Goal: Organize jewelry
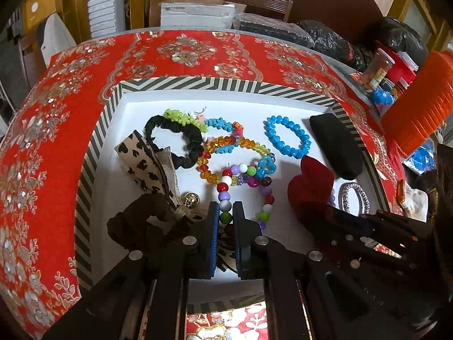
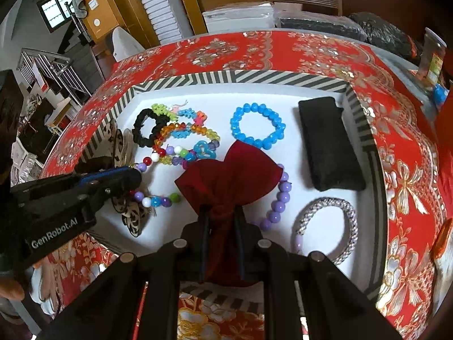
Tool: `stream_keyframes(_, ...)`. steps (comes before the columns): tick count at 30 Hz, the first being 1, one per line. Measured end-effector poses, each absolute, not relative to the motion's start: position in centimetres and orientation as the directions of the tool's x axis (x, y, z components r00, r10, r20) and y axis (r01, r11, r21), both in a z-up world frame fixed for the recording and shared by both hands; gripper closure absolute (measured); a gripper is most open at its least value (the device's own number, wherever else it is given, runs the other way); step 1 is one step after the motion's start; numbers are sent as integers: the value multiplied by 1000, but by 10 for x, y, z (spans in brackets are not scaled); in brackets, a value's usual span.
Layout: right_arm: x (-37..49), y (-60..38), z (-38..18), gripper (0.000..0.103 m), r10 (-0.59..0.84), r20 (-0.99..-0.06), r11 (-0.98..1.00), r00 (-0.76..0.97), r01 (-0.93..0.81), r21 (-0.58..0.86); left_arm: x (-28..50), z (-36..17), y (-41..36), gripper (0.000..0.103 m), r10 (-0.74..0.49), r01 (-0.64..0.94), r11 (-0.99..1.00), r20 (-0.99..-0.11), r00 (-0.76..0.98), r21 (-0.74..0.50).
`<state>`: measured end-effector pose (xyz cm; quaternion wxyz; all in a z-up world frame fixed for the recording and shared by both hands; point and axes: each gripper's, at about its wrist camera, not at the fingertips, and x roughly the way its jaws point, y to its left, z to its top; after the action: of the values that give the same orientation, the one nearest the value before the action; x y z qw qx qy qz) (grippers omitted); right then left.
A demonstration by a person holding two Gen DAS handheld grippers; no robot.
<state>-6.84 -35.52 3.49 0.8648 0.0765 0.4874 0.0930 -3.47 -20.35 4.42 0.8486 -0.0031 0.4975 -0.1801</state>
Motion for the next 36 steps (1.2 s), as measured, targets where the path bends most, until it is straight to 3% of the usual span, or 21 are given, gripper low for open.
stream_keyframes(8,-72,-354,39,78,259,-819,964,512,-87,250,-39,46,-203,78,-275,292,945,-838,471,-146)
stream_keyframes(13,-78,-366,49,63,300,-785,945,542,-59,321,-41,49,-202,68,-271,287,947,-834,480,-143)
stream_keyframes(22,-100,-387,69,61,281,-743,939,607,-12,344,-56,68,-203,67,-248,294,951,-799,547,-94)
stream_keyframes(36,-124,-385,87,54,170,-728,969,664,20,244,-91,85,-214,67,-200,286,958,-776,598,-26)
